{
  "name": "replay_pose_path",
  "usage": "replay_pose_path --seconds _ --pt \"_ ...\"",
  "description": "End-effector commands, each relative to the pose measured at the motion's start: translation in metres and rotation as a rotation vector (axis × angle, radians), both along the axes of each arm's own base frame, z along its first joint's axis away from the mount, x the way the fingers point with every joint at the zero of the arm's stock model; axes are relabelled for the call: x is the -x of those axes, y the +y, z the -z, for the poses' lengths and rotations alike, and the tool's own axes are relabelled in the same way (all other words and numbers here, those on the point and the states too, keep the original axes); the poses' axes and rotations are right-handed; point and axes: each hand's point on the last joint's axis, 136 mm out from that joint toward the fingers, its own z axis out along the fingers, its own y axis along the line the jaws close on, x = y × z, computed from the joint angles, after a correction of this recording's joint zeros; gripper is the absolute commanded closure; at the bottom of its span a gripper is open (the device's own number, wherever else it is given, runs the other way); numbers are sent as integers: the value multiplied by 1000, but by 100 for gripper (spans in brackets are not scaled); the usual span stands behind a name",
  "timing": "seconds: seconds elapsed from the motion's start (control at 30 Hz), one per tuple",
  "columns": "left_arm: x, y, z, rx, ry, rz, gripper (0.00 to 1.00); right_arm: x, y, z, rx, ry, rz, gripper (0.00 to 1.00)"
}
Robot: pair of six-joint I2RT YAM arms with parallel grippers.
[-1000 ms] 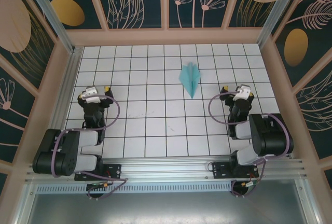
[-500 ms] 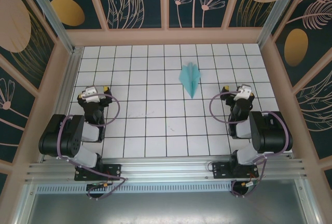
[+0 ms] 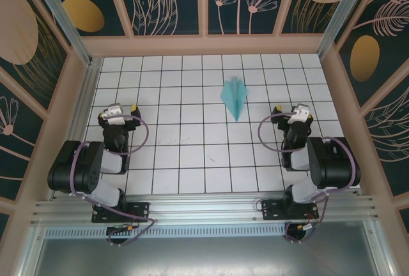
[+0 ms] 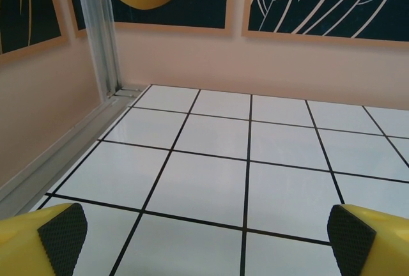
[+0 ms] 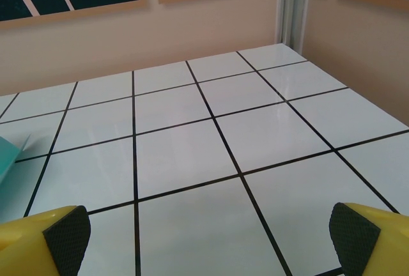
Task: Fold a paper plane with a square sheet of paper (pick it up from the middle)
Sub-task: Reset both arms
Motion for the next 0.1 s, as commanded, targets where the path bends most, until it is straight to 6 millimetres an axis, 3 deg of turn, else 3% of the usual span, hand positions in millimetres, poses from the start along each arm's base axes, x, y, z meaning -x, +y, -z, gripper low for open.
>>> replay_pose_path --seconds 0.0,0.07 --pt "-5 1 -7 -8 -19 9 2 -5 0 -9 -19 -36 -4 1" --pt "-4 1 -8 -9 -23 7 1 -5 0 -9 -19 -36 -5 1"
